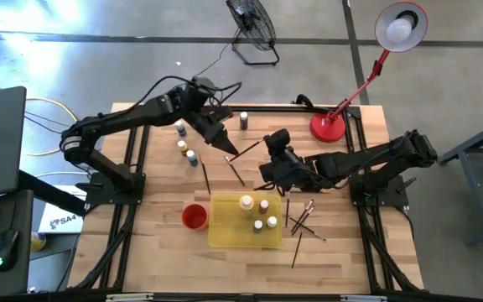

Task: Pick & Place Paint Supplies
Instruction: Put the silver paintbrush into the orange cup

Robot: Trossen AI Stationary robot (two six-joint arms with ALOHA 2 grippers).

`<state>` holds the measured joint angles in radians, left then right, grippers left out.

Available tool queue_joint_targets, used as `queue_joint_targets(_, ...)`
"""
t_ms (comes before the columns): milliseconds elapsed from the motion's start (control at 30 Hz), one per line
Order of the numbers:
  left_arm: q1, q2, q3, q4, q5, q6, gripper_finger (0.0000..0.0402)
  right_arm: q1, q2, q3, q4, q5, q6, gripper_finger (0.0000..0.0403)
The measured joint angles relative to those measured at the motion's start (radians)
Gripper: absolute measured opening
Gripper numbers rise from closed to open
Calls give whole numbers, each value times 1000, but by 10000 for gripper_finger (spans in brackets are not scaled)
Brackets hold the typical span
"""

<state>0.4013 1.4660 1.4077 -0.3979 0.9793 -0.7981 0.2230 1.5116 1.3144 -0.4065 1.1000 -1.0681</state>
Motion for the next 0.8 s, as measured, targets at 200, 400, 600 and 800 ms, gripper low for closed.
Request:
queue_joint_targets(200,-17,16,0,-27,-47,0,232,21,0,0,-3,-5,-13,3)
queue_joint_targets(400,-15,41,-1,-12,-68,-18,232,57,0,-1,0,-41,-5,3)
queue_joint_targets(600,-30,45,-1,-12,-58,-44,232,58,0,-1,0,-33,-4,3)
queue_joint_targets(800,-75,45,-1,-13,-47,-71,232,46,0,-1,0,-28,-2,3)
